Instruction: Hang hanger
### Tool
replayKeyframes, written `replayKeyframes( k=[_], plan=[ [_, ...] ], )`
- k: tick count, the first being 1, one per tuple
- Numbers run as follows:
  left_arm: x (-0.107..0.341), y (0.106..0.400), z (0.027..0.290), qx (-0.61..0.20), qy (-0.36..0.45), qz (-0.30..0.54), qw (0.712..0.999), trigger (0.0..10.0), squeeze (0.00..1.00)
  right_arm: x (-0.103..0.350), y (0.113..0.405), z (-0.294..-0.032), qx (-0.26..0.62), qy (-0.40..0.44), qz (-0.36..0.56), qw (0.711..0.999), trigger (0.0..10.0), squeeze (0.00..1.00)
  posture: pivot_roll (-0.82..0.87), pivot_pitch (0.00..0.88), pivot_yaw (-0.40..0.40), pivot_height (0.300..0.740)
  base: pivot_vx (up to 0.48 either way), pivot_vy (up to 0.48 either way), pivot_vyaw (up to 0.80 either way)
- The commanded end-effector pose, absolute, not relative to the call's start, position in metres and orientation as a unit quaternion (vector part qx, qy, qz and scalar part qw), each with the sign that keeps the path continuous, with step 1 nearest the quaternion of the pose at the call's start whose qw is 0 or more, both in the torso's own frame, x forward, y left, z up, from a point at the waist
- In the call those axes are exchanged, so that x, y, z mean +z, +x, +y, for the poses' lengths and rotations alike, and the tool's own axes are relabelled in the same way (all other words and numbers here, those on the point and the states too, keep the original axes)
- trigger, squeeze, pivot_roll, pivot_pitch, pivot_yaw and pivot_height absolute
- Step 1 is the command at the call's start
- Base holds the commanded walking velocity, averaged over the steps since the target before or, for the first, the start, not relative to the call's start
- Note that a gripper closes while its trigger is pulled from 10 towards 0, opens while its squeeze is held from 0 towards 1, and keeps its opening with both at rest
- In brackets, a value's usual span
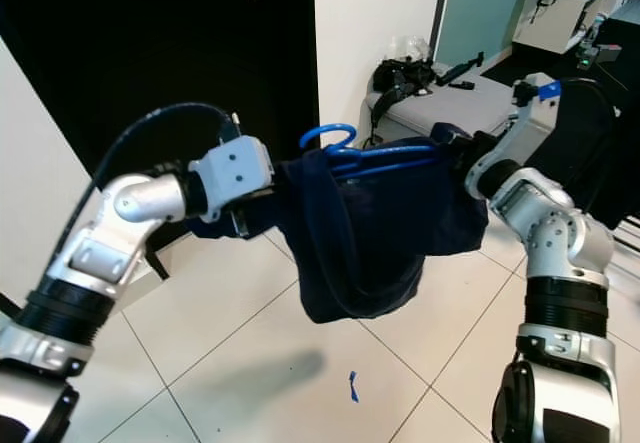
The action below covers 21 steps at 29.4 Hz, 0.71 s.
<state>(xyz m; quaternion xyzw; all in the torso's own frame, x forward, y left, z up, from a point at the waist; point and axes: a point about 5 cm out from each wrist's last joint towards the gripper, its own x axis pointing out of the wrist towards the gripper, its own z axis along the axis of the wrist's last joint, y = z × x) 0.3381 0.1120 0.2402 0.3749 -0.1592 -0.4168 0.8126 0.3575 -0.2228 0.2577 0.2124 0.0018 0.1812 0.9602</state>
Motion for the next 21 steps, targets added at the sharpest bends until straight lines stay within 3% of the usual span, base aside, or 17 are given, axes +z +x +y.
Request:
replayKeyframes(
  k=[1,6,9,17,21],
  plan=[
    [0.243,0.334,0.106,-0.420,0.373,-0.174,0.809,10.0,0.00,0.264,0.357,-0.212,0.202,0.213,-0.003,0.956,0.0,0.00,0.04,0.061,-0.001,0.740,0.000,0.000,0.00],
    [0.240,0.335,0.108,-0.424,0.389,-0.166,0.801,10.0,0.00,0.264,0.357,-0.211,0.205,0.213,-0.001,0.955,0.0,0.00,0.04,0.064,0.004,0.740,0.000,0.000,0.00],
    [0.230,0.333,0.115,-0.443,0.415,-0.147,0.781,10.0,0.00,0.266,0.355,-0.214,0.208,0.209,0.000,0.956,0.0,0.00,0.04,0.066,0.005,0.740,0.000,0.000,0.00],
    [0.227,0.332,0.120,-0.444,0.423,-0.138,0.778,10.0,0.00,0.268,0.353,-0.212,0.227,0.203,0.010,0.952,0.0,0.00,0.04,0.068,0.004,0.740,0.000,0.000,0.00],
    [0.220,0.329,0.121,-0.447,0.433,-0.128,0.772,10.0,0.00,0.272,0.343,-0.193,0.312,0.179,0.037,0.932,0.0,0.00,0.03,0.068,0.000,0.740,0.000,0.000,0.00]
  ],
)
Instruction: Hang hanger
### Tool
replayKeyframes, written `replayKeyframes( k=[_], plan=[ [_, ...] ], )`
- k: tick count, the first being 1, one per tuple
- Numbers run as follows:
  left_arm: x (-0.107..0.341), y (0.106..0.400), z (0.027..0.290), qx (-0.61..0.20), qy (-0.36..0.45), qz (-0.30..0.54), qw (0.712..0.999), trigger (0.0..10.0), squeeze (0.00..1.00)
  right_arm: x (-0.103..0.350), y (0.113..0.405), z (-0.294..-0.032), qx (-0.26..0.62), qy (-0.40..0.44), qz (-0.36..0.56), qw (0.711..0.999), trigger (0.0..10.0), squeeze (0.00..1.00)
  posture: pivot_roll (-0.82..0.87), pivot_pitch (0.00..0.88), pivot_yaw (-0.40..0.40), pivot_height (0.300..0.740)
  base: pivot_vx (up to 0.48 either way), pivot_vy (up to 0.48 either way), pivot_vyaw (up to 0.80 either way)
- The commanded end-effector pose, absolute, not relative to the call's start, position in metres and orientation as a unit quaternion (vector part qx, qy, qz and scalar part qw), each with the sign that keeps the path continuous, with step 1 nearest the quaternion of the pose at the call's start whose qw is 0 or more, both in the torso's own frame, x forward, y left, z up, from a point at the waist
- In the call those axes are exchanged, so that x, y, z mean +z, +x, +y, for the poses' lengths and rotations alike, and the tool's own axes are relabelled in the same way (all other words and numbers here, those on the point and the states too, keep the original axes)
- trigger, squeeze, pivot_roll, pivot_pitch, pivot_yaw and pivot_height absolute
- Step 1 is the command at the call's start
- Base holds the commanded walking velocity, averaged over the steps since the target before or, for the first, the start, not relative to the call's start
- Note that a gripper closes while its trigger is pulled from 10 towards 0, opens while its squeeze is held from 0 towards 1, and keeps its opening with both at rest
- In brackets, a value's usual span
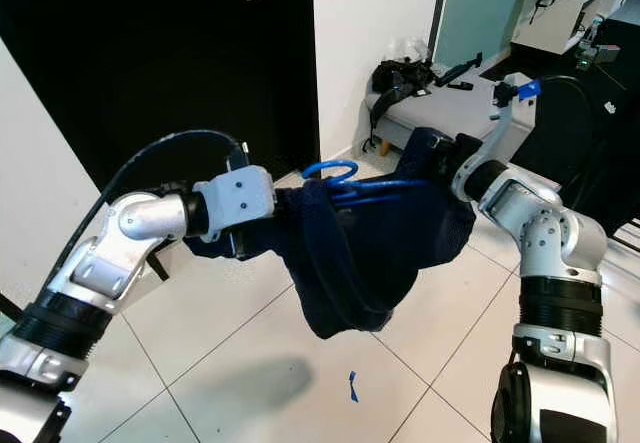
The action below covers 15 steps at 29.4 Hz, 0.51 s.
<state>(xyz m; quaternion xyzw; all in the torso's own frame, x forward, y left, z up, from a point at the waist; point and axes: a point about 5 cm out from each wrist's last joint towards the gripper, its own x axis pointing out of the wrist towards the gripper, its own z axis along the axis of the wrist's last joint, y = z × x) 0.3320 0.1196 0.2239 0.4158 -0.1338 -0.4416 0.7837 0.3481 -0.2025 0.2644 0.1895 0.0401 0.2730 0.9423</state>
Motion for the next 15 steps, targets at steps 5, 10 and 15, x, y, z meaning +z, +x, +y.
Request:
replayKeyframes(
  k=[5,10,15],
  plan=[
    [0.216,0.328,0.120,-0.449,0.437,-0.124,0.769,10.0,0.00,0.275,0.329,-0.175,0.399,0.142,0.067,0.904,0.0,0.00,0.03,0.068,-0.003,0.740,0.000,0.000,0.00],
    [0.218,0.333,0.125,-0.427,0.449,-0.117,0.776,10.0,0.00,0.276,0.324,-0.168,0.423,0.122,0.086,0.894,0.0,0.00,0.03,0.069,-0.006,0.740,0.000,0.000,0.00],
    [0.224,0.346,0.147,-0.354,0.465,-0.093,0.806,10.0,0.00,0.272,0.338,-0.189,0.338,0.122,0.095,0.928,0.0,0.00,0.03,0.071,-0.006,0.740,0.000,0.000,0.00]
  ],
)
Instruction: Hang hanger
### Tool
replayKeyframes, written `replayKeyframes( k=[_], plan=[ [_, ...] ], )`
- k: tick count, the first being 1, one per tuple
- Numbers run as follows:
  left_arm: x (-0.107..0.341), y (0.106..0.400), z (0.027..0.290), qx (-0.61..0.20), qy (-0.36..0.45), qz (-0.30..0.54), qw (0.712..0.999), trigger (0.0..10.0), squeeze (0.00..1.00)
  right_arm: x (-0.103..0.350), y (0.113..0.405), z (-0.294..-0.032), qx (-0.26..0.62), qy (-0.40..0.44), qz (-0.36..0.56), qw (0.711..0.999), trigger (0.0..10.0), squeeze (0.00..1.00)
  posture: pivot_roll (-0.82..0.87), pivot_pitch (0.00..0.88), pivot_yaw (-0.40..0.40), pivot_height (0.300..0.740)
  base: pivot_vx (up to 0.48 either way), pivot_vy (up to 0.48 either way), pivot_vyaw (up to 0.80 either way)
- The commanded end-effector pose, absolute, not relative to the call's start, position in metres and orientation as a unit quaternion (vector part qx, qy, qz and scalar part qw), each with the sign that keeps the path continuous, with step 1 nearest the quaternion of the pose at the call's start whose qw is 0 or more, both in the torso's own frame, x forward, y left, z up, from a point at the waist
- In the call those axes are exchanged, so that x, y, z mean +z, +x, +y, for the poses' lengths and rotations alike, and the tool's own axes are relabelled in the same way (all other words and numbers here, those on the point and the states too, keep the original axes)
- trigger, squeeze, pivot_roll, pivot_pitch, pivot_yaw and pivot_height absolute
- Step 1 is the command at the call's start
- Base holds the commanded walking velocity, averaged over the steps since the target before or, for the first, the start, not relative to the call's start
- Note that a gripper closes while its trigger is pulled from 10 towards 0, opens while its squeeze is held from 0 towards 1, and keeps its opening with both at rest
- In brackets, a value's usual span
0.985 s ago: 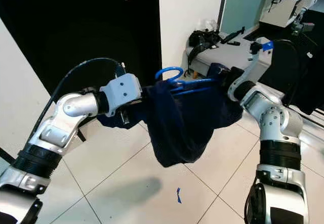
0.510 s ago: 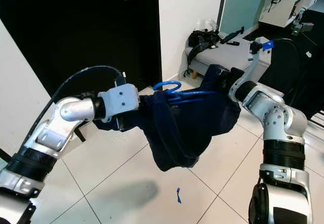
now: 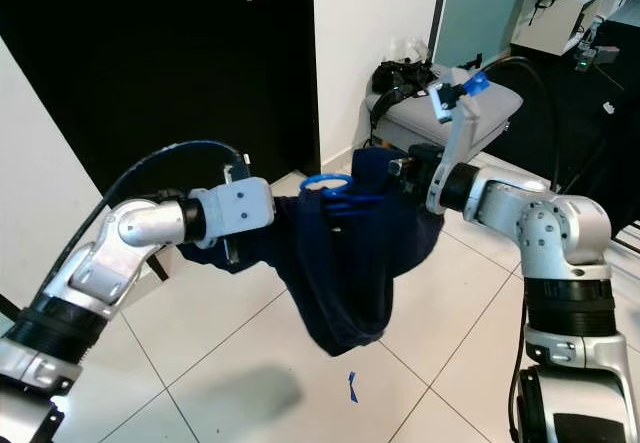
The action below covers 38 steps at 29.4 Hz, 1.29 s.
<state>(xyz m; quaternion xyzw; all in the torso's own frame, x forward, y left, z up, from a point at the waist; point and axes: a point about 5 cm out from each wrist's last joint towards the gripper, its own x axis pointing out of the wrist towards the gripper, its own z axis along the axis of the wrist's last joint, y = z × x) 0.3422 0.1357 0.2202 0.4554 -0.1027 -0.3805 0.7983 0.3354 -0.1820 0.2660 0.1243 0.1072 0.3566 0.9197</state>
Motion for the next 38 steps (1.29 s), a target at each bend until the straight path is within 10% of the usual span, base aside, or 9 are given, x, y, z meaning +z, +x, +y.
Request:
replayKeyframes(
  k=[1,17,32,33,37,38],
  plan=[
    [0.224,0.348,0.150,-0.343,0.466,-0.087,0.811,10.0,0.00,0.271,0.339,-0.194,0.323,0.122,0.096,0.934,0.0,0.00,0.03,0.072,-0.005,0.740,0.000,0.000,0.00],
    [0.209,0.334,0.112,-0.393,0.399,-0.091,0.824,10.0,0.00,0.267,0.328,-0.143,0.411,0.149,0.074,0.896,0.0,0.00,0.04,0.074,0.000,0.740,0.000,0.000,0.00],
    [0.206,0.325,0.107,-0.434,0.388,-0.093,0.808,10.0,0.00,0.264,0.328,-0.148,0.397,0.134,0.071,0.905,0.0,0.00,0.04,0.076,0.002,0.740,0.000,0.000,0.00],
    [0.207,0.325,0.109,-0.437,0.386,-0.092,0.807,10.0,0.00,0.263,0.328,-0.154,0.387,0.119,0.072,0.912,9.7,0.00,0.04,0.077,0.002,0.740,0.000,0.000,0.00],
    [0.209,0.326,0.112,-0.434,0.382,-0.092,0.811,10.0,0.00,0.262,0.327,-0.160,0.380,0.106,0.072,0.916,10.0,0.00,0.04,0.077,0.001,0.740,0.000,0.000,0.00],
    [0.211,0.326,0.114,-0.433,0.376,-0.092,0.814,10.0,0.00,0.263,0.325,-0.166,0.381,0.098,0.066,0.917,10.0,1.00,0.04,0.078,0.000,0.740,0.000,0.000,0.00]
  ],
)
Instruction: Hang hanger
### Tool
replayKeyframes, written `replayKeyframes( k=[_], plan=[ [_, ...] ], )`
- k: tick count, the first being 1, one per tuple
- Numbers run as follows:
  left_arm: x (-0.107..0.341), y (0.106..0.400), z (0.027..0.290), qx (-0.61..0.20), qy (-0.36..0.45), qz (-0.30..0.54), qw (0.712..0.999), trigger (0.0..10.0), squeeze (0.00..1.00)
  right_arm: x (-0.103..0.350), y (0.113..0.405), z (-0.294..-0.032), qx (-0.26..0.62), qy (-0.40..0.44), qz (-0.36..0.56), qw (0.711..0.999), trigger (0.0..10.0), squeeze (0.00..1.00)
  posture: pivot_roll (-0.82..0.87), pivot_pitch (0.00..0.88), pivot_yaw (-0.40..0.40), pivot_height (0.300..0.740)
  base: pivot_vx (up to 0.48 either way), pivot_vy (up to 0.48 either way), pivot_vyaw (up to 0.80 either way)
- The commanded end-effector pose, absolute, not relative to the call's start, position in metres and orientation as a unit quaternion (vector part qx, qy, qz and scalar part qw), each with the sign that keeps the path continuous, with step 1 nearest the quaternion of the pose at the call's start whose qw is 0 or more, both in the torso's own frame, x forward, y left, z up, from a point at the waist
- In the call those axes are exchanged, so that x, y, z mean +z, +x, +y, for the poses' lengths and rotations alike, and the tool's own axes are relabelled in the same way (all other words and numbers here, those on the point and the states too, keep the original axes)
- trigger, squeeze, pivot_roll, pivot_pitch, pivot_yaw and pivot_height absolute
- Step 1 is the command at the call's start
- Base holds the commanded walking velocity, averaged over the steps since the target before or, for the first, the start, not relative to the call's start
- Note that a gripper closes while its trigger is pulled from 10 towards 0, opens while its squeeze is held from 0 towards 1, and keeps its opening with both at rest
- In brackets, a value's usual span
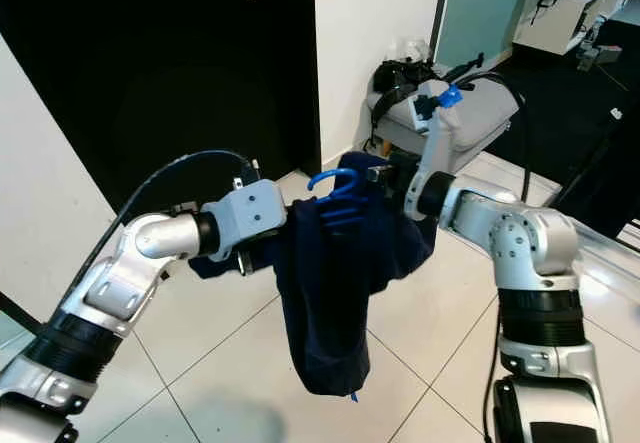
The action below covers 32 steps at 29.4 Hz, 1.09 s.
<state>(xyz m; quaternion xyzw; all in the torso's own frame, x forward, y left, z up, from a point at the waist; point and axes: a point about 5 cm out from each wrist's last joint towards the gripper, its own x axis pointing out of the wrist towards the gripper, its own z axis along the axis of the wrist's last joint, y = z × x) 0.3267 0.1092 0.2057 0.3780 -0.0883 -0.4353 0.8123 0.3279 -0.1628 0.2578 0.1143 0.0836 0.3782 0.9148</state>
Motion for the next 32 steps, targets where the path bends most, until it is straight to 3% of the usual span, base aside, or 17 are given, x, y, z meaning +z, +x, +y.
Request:
replayKeyframes(
  k=[1,8,11,18,24,29,31,32],
  plan=[
    [0.211,0.326,0.114,-0.433,0.376,-0.092,0.814,10.0,0.00,0.263,0.325,-0.166,0.381,0.098,0.066,0.917,10.0,1.00,0.04,0.078,0.000,0.740,0.000,0.000,0.00],
    [0.216,0.321,0.114,-0.454,0.325,-0.100,0.824,10.0,0.00,0.283,0.308,-0.188,0.439,0.053,0.000,0.897,10.0,1.00,0.04,0.079,-0.002,0.740,0.000,0.000,0.00],
    [0.215,0.318,0.115,-0.474,0.311,-0.094,0.818,10.0,0.00,0.302,0.299,-0.210,0.455,0.045,-0.055,0.888,10.0,1.00,0.04,0.081,-0.002,0.740,0.000,0.000,0.00],
    [0.211,0.316,0.111,-0.487,0.308,-0.089,0.813,10.0,0.00,0.315,0.292,-0.214,0.472,0.050,-0.075,0.877,10.0,1.00,0.03,0.084,-0.001,0.740,0.000,0.000,0.00],
    [0.209,0.318,0.105,-0.481,0.318,-0.087,0.813,10.0,0.00,0.280,0.287,-0.206,0.483,-0.055,0.068,0.871,10.0,1.00,0.02,0.078,-0.001,0.740,0.000,0.000,0.00],
    [0.208,0.319,0.105,-0.476,0.321,-0.086,0.814,10.0,0.00,0.275,0.287,-0.204,0.479,-0.062,0.100,0.870,10.0,1.00,0.02,0.071,-0.006,0.740,0.000,0.000,0.00],
    [0.208,0.320,0.102,-0.466,0.325,-0.086,0.818,10.0,0.00,0.272,0.282,-0.197,0.493,-0.067,0.130,0.858,10.0,0.96,0.02,0.068,-0.010,0.740,0.000,0.000,0.00],
    [0.209,0.321,0.100,-0.456,0.328,-0.087,0.823,10.0,0.00,0.270,0.278,-0.192,0.508,-0.070,0.151,0.845,10.0,0.86,0.02,0.067,-0.012,0.740,0.000,0.000,0.00]
  ],
)
